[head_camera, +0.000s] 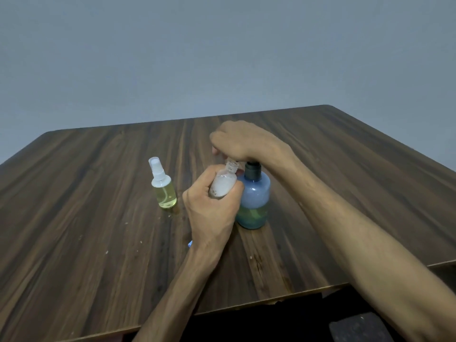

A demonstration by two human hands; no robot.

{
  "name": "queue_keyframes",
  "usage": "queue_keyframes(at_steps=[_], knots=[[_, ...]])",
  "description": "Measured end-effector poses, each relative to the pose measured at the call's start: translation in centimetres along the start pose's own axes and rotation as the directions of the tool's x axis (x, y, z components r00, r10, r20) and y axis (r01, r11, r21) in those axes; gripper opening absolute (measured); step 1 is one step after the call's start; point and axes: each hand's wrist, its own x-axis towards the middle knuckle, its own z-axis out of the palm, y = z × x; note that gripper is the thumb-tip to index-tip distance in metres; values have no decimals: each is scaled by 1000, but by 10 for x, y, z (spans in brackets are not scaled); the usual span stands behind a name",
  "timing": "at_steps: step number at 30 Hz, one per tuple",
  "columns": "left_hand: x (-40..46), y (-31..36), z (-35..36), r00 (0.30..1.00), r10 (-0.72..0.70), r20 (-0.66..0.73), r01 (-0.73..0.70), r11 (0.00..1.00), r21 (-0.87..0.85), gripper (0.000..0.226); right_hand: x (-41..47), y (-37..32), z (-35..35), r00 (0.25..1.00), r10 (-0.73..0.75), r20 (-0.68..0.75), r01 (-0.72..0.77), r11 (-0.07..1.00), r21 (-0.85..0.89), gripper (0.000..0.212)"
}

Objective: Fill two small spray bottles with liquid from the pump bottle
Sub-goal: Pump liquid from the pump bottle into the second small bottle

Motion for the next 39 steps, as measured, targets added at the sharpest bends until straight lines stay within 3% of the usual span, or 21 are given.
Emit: queue_keyframes(at_steps=[5, 8, 12, 16, 20, 23, 27, 30, 33, 37, 39], knots=[[-1, 4, -1, 1000, -28, 8, 28, 999, -31, 18, 2, 0, -5, 994, -26, -105, 23, 999, -35, 34], [0, 2, 0, 999, -41, 3, 41, 999, -12, 13, 1, 1, 0, 1000, 13, -25, -13, 1000, -15, 37], [-1, 5, -1, 999, -44, 6, 44, 999, -17, 16, 5, 0, -2, 997, -16, -71, 13, 999, -48, 32], [0, 5, 0, 997, -72, -1, 71, 997, -16, 13, 4, 2, 0, 1000, 21, 7, -21, 1000, -13, 36], [0, 7, -1, 998, -65, -1, 65, 998, -24, 20, 2, -1, -6, 998, -18, -64, 16, 999, -40, 32], [-1, 5, 0, 998, -56, 3, 56, 998, -7, 16, 2, 0, -1, 1000, 3, 17, -3, 999, -43, 36], [-1, 6, -1, 999, -32, 3, 32, 999, -21, 19, 0, 0, -5, 995, -15, -95, 13, 1000, -18, 33], [-1, 5, 0, 999, -54, -3, 53, 998, -17, 16, 1, -1, -2, 1000, 12, -3, -12, 999, -30, 41], [-1, 5, -1, 999, -36, 3, 36, 999, -23, 18, 3, 0, -3, 998, -11, -66, 6, 997, -71, 35], [-1, 5, -1, 998, -55, 0, 55, 998, -21, 13, 5, -1, -1, 1000, -12, 23, 14, 996, -87, 36], [-3, 6, -2, 999, -33, 7, 33, 999, -26, 16, 2, 1, -5, 999, -18, -35, 17, 999, -34, 34]])
